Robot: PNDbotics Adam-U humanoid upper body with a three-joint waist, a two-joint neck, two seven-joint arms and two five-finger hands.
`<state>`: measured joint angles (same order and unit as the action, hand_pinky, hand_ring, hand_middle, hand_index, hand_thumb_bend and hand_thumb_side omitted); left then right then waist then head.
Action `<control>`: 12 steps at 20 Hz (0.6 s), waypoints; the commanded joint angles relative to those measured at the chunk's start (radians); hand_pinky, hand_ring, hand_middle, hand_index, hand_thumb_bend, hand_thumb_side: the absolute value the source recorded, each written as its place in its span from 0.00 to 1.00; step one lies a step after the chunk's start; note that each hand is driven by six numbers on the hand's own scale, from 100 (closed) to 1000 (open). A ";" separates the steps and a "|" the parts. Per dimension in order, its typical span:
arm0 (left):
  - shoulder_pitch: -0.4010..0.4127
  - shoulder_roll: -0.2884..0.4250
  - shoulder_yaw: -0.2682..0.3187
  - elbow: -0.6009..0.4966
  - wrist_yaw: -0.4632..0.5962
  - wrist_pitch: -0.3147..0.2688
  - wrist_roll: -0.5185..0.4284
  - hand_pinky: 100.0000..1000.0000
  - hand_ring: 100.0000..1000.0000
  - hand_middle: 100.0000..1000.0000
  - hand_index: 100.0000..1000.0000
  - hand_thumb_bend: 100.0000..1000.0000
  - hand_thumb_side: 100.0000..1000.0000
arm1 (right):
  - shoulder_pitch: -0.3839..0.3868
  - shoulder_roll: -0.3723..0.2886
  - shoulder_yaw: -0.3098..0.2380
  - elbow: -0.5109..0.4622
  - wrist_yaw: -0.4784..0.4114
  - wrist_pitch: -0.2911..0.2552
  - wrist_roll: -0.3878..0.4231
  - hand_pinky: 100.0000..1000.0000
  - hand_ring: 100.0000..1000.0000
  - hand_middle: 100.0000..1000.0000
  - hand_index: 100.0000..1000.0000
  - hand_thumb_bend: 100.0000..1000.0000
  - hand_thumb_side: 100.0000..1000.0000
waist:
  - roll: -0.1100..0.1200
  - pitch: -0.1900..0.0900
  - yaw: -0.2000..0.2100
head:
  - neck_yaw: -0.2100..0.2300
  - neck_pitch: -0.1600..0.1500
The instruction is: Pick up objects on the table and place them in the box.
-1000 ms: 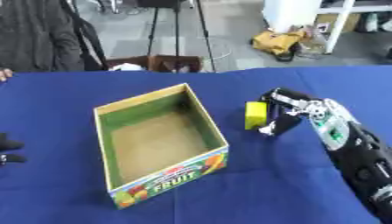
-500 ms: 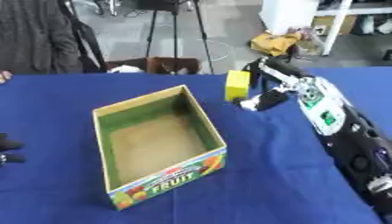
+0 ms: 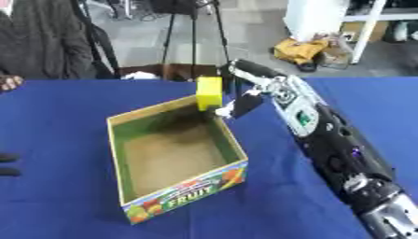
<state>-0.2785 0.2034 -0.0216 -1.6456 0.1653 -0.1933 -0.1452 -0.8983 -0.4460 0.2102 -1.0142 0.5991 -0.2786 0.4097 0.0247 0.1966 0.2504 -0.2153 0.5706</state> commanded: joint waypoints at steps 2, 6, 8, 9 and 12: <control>-0.020 0.012 -0.006 -0.021 0.005 0.000 -0.007 0.55 0.66 0.52 0.71 0.79 0.88 | -0.028 0.055 0.007 0.078 0.097 -0.033 0.015 0.37 0.54 0.28 0.30 0.23 0.22 | 0.003 -0.011 0.010 | -0.015 -0.009; -0.020 0.009 -0.006 -0.019 0.005 0.001 -0.009 0.55 0.66 0.52 0.71 0.79 0.88 | -0.032 0.077 0.020 0.077 0.156 -0.082 0.022 0.48 0.68 0.61 0.65 0.43 0.30 | 0.003 -0.009 0.011 | -0.016 -0.008; -0.020 0.009 -0.005 -0.017 0.005 0.001 -0.008 0.55 0.66 0.52 0.71 0.79 0.88 | -0.036 0.072 0.025 0.047 0.160 -0.097 0.015 0.51 0.71 0.70 0.72 0.51 0.34 | 0.000 -0.010 0.007 | -0.014 -0.008; -0.020 0.009 -0.005 -0.017 0.004 0.001 -0.008 0.55 0.66 0.52 0.71 0.79 0.88 | -0.037 0.068 0.028 0.029 0.160 -0.101 0.011 0.52 0.72 0.71 0.74 0.52 0.35 | -0.002 -0.010 0.004 | -0.012 -0.008; -0.020 0.010 -0.004 -0.015 0.003 0.000 -0.007 0.55 0.66 0.52 0.71 0.79 0.88 | -0.038 0.059 0.035 -0.020 0.150 -0.102 -0.002 0.52 0.73 0.72 0.75 0.57 0.39 | -0.006 -0.012 -0.004 | -0.008 -0.011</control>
<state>-0.2835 0.2019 -0.0271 -1.6463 0.1665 -0.1917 -0.1509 -0.9221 -0.3718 0.2430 -0.9998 0.7481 -0.3774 0.4132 0.0173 0.1983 0.2457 -0.2268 0.5699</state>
